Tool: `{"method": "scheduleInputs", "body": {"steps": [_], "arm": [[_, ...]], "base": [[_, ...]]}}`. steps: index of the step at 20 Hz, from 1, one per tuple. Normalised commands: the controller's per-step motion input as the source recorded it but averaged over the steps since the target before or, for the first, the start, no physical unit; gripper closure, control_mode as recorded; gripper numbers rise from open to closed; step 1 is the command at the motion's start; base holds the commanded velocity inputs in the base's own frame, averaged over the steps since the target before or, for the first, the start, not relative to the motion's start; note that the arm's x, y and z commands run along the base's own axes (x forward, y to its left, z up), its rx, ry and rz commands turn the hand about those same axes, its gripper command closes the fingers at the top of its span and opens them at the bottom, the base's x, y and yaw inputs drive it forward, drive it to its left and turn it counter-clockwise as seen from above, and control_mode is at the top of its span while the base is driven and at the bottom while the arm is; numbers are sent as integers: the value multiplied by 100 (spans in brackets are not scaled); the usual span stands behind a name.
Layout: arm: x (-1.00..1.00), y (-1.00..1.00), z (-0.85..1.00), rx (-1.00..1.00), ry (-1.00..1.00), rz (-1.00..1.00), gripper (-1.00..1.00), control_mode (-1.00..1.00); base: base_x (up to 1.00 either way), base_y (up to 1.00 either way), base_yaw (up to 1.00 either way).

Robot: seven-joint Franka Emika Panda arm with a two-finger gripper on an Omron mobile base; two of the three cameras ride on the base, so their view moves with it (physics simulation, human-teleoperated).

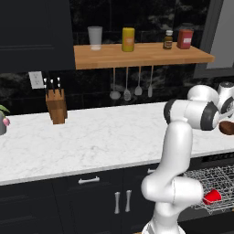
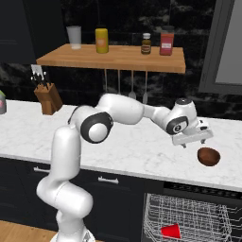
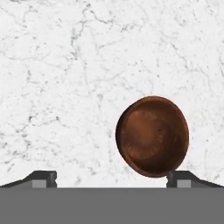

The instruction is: Pick up the cup and bowl from the counter, place them in the dishwasher, and close the dishwasher door.

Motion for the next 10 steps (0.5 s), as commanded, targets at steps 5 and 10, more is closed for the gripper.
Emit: {"method": "scheduleInputs", "body": {"steps": [5,10], "arm": [[12,-12,-29,0,0,0,-100,-100],[15,-16,-34,0,0,0,-100,-100]], "base": [[0,0,0],[0,0,0]]}}
